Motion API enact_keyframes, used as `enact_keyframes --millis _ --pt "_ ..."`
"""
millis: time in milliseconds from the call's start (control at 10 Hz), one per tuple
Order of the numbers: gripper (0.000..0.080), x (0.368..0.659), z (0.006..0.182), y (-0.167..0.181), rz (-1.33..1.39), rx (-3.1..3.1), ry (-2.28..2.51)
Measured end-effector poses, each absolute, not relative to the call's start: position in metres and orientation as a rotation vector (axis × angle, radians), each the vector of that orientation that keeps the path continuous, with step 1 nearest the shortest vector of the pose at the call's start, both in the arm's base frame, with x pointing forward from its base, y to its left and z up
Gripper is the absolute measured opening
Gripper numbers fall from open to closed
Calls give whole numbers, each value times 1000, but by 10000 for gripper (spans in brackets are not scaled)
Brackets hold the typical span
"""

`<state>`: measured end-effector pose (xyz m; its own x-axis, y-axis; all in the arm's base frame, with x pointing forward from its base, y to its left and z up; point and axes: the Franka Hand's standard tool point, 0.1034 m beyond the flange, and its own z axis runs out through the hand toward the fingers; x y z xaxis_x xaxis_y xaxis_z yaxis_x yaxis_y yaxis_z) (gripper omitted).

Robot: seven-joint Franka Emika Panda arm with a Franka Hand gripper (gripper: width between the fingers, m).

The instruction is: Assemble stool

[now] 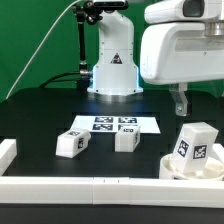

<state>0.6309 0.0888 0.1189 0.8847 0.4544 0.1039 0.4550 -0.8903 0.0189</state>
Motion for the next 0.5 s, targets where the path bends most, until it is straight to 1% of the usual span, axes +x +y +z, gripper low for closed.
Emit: enact_keyframes --millis 100,300,500 --pt "649 631 119 89 -165 -3036 -774" --pt "649 637 118 88 -173 -2945 -1131" --pt "649 638 117 87 -170 -2850 -1375"
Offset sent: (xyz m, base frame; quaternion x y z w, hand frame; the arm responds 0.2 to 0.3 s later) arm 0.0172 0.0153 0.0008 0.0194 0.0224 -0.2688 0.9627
